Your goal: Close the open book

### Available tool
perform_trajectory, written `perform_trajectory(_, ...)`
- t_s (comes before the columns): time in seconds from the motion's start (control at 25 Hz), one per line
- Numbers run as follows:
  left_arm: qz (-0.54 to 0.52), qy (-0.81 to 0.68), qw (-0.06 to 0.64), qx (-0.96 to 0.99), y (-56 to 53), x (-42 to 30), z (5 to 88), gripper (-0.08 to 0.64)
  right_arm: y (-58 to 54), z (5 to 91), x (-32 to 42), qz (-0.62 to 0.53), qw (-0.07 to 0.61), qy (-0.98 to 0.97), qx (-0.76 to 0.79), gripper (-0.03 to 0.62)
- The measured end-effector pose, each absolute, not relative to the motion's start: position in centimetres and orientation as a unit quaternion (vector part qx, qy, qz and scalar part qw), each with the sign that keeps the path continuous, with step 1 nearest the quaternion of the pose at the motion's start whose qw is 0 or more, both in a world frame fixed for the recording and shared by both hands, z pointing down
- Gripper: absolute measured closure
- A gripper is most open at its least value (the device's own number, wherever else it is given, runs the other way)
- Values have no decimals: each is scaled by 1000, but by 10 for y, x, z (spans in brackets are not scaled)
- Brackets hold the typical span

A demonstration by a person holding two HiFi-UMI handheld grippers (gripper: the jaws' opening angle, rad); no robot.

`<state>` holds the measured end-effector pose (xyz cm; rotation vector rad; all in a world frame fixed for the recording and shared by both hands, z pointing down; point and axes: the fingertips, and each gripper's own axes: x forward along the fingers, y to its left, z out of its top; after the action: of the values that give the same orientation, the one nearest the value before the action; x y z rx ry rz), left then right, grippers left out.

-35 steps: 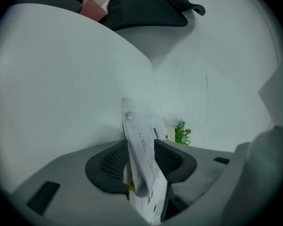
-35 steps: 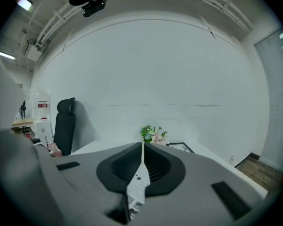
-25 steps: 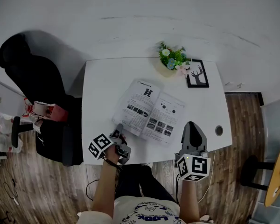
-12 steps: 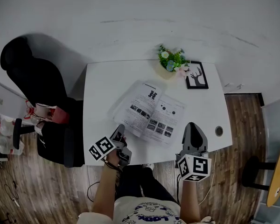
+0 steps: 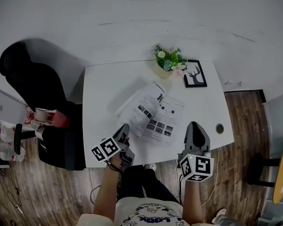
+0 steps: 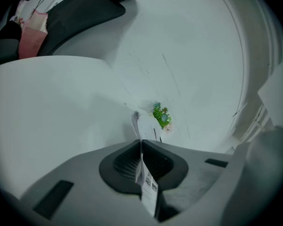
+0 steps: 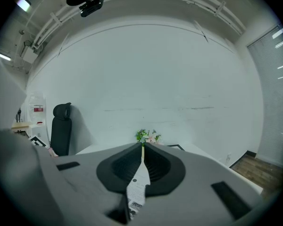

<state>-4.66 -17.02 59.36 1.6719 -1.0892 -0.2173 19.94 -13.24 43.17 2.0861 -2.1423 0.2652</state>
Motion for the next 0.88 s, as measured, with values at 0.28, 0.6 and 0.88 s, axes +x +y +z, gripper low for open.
perform_trajectory(0.28, -54, -430, 514, 740, -165, -17, 584, 528, -124, 428, 212, 87, 65, -700, 706, 563)
perform_trajectory(0.6, -8, -396, 486, 779, -152, 16, 583, 526, -111, 430, 233, 92, 62, -681, 724, 563)
perform_trajectory(0.88, 25, -370, 480, 795, -135, 39, 590, 526, -97, 432, 248, 94, 58, -666, 738, 563)
